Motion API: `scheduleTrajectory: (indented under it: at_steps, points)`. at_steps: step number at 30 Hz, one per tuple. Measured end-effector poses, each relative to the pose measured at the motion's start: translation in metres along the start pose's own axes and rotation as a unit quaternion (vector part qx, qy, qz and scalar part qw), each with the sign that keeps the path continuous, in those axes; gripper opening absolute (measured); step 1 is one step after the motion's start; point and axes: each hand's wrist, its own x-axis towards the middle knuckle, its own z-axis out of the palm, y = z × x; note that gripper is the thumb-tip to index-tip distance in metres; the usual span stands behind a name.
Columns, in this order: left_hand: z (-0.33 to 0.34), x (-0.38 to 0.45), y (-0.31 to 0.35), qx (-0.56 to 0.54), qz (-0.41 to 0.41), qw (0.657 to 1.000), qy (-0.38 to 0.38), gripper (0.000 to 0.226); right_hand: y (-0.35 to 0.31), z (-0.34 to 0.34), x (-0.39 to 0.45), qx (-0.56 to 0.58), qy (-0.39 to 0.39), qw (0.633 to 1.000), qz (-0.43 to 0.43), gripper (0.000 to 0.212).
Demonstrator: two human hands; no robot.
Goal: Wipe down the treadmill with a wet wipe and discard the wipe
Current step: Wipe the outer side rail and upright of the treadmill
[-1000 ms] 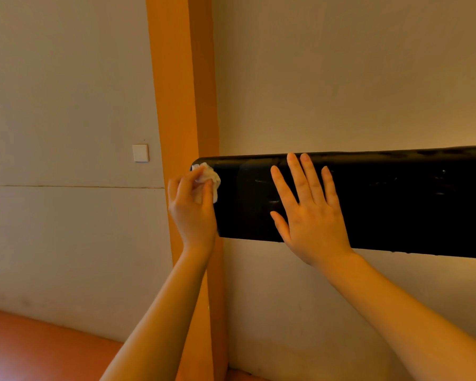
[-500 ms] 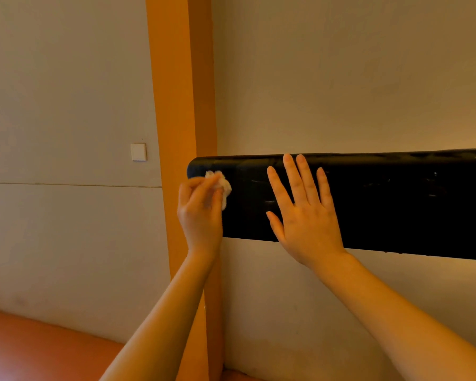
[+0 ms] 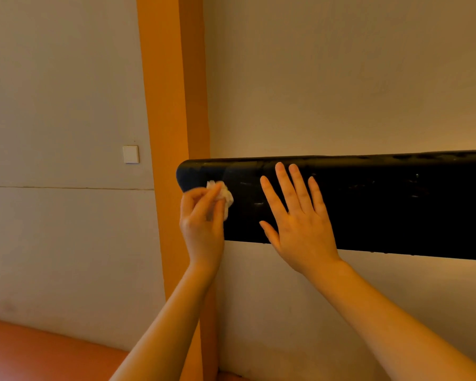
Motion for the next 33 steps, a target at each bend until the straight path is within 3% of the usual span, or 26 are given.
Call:
scheduleTrajectory:
  at_steps: [3,7,11,16,19,27,30,33]
  points:
    - [0.003,0.023,0.008,-0.018,-0.016,0.999,0.024,0.030,0.000,0.000,0.000,-0.004,0.005,1.000,-0.002,0.073]
    - [0.000,-0.010,0.001,0.024,0.037,0.998,-0.038,0.033,-0.002,0.003,0.001,-0.001,0.008,1.000,0.002,0.077]
    - [-0.002,-0.046,-0.001,0.030,0.037,0.996,-0.076,0.032,-0.004,0.003,0.001,-0.005,0.003,1.000,0.004,0.083]
    - [0.007,0.001,0.015,-0.002,0.017,1.000,0.000,0.028,0.004,-0.005,-0.001,-0.001,0.001,1.000,-0.014,0.084]
    - [0.010,0.029,0.028,-0.028,0.001,0.999,0.021,0.027,0.017,-0.012,-0.006,0.013,0.022,0.999,0.020,0.078]
    - [0.009,-0.049,0.016,0.007,0.050,0.992,-0.113,0.025,0.035,-0.007,-0.023,0.039,0.038,0.996,0.068,0.072]
    - [0.011,-0.032,0.020,-0.013,0.050,0.995,-0.090,0.025,0.038,-0.002,-0.027,0.026,0.029,0.997,0.062,0.075]
    - [0.016,0.009,0.034,-0.022,0.024,0.999,-0.021,0.024,0.040,-0.001,-0.027,0.026,0.027,0.998,0.057,0.076]
